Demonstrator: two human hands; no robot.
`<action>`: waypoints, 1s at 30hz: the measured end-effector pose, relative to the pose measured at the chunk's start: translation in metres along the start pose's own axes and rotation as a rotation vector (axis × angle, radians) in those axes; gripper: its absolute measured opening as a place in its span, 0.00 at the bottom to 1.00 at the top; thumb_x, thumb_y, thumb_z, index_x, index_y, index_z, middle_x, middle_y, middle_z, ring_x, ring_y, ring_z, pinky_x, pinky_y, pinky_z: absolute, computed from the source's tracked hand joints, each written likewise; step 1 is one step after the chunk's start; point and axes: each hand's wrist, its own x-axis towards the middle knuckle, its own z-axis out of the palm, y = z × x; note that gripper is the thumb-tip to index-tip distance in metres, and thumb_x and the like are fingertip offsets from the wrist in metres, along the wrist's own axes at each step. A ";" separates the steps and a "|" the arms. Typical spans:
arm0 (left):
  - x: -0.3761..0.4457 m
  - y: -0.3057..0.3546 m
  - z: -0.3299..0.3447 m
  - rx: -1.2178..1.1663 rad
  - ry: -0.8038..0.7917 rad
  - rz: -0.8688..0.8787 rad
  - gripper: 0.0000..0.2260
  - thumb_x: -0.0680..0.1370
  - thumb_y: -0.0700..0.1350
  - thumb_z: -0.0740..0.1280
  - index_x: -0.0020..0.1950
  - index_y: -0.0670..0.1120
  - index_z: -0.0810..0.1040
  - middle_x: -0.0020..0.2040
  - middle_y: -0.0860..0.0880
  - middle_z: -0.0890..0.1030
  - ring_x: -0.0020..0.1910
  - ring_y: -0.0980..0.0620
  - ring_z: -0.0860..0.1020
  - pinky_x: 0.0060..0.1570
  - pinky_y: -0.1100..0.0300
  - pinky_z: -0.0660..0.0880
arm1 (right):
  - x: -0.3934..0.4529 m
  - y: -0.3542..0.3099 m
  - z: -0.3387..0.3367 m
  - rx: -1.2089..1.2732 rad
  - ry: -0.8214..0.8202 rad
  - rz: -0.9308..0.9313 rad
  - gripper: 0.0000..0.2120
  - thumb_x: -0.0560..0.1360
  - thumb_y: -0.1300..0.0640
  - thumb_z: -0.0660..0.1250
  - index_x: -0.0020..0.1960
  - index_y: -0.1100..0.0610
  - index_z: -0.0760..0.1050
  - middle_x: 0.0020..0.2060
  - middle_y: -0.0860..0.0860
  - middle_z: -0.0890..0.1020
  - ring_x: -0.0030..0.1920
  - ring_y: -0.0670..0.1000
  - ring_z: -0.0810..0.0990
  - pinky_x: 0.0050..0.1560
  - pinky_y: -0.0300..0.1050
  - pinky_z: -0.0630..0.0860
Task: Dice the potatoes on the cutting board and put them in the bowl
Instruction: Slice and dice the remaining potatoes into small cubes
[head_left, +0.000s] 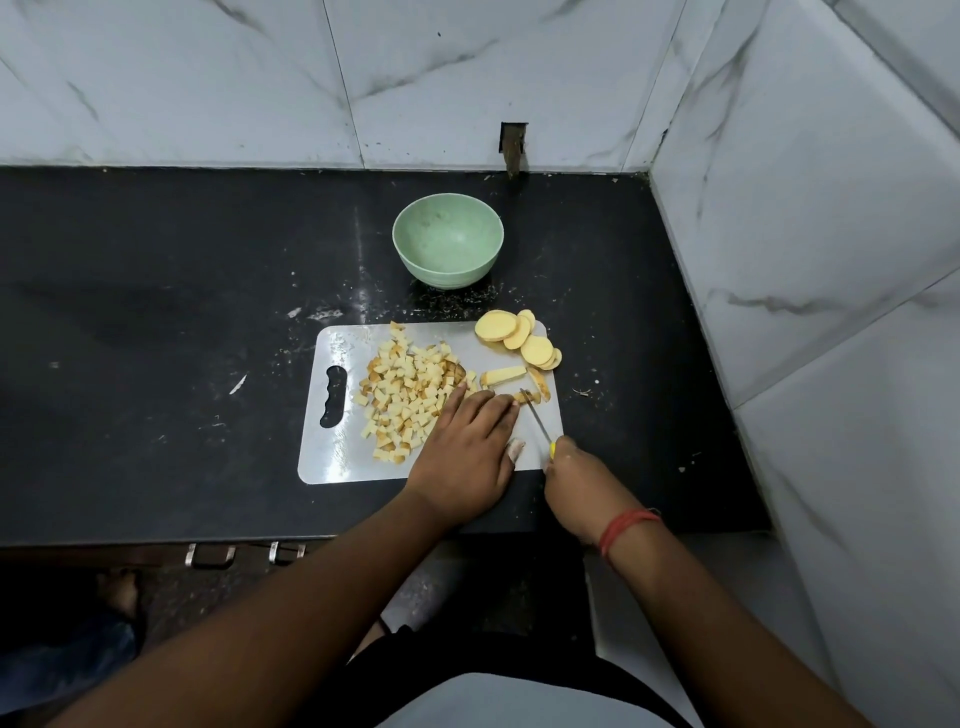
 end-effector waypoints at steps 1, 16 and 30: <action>0.000 0.000 0.000 0.004 -0.001 -0.003 0.24 0.85 0.54 0.56 0.74 0.41 0.75 0.70 0.45 0.76 0.71 0.44 0.71 0.78 0.40 0.58 | 0.002 -0.001 0.000 -0.016 -0.008 0.006 0.09 0.80 0.61 0.57 0.60 0.61 0.66 0.51 0.61 0.79 0.47 0.59 0.78 0.39 0.44 0.68; -0.003 0.001 -0.003 0.013 0.013 -0.021 0.24 0.85 0.53 0.56 0.75 0.40 0.74 0.71 0.43 0.75 0.72 0.43 0.70 0.78 0.41 0.59 | -0.017 0.014 -0.003 0.053 0.018 -0.045 0.10 0.82 0.59 0.56 0.62 0.61 0.65 0.46 0.57 0.78 0.41 0.53 0.76 0.39 0.43 0.71; -0.002 0.000 -0.003 0.009 -0.004 -0.058 0.23 0.84 0.51 0.58 0.72 0.40 0.76 0.69 0.44 0.77 0.69 0.43 0.72 0.78 0.43 0.59 | 0.010 -0.002 0.006 -0.142 -0.034 0.014 0.15 0.80 0.62 0.56 0.66 0.63 0.63 0.46 0.59 0.76 0.35 0.52 0.71 0.32 0.43 0.63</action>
